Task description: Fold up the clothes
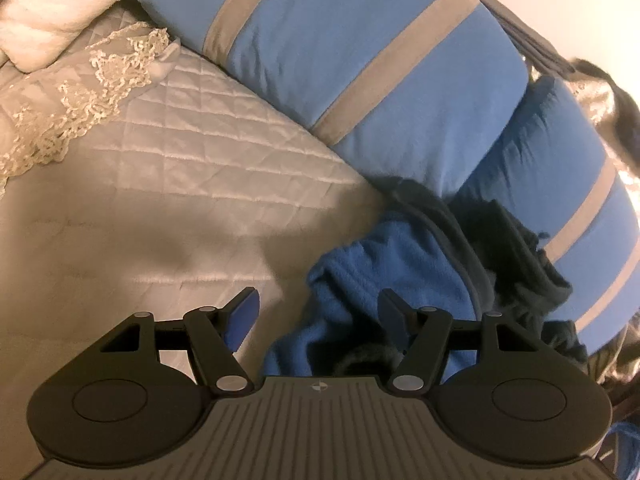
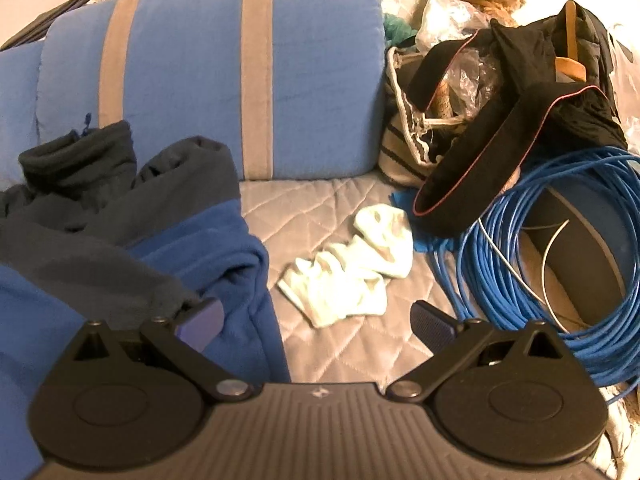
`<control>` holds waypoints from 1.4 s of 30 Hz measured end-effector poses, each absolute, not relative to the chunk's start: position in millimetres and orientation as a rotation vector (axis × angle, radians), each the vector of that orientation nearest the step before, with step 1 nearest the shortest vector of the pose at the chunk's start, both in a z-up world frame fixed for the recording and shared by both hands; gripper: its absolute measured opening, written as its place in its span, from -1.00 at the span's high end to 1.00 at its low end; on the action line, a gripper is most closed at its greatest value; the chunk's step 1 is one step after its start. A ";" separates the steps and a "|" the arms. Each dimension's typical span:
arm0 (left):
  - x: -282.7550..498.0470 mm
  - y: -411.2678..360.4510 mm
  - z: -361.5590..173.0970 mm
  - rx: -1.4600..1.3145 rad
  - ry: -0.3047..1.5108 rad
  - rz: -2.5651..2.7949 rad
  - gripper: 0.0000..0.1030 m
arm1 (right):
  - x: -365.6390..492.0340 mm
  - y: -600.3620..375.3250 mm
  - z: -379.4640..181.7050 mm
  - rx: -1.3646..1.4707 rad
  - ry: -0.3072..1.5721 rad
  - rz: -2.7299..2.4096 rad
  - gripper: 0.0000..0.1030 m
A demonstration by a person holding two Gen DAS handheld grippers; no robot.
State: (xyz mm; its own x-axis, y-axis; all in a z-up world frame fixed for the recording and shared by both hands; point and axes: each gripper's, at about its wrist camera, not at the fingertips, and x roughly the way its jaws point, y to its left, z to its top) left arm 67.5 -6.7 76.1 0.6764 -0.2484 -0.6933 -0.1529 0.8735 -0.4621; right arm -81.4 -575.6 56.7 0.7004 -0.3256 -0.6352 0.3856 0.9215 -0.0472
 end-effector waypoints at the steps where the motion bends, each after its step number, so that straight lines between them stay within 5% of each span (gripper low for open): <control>1: 65.8 -8.0 75.9 -0.511 0.843 -0.055 -0.26 | -83.5 -574.0 56.5 0.085 0.694 -0.391 -0.99; 14: 18.6 -6.6 81.2 -0.302 0.852 -0.135 -0.28 | -119.3 -587.8 47.2 0.306 0.825 -0.182 -0.99; 30: -54.5 30.7 45.5 -0.217 1.285 -0.471 -0.27 | -191.3 -637.1 23.2 0.335 1.116 0.361 -0.96; 42: -76.8 37.1 0.3 -0.342 1.473 -0.616 -0.24 | -220.0 -652.4 -23.8 0.489 1.111 0.492 -0.64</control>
State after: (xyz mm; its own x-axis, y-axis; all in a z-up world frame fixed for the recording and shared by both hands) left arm -76.8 37.1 0.3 -0.0155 -0.5775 -0.8162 0.1757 0.8021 -0.5708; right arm -220.0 -652.4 -23.8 0.3617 0.5977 -0.7155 -0.1279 0.7920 0.5969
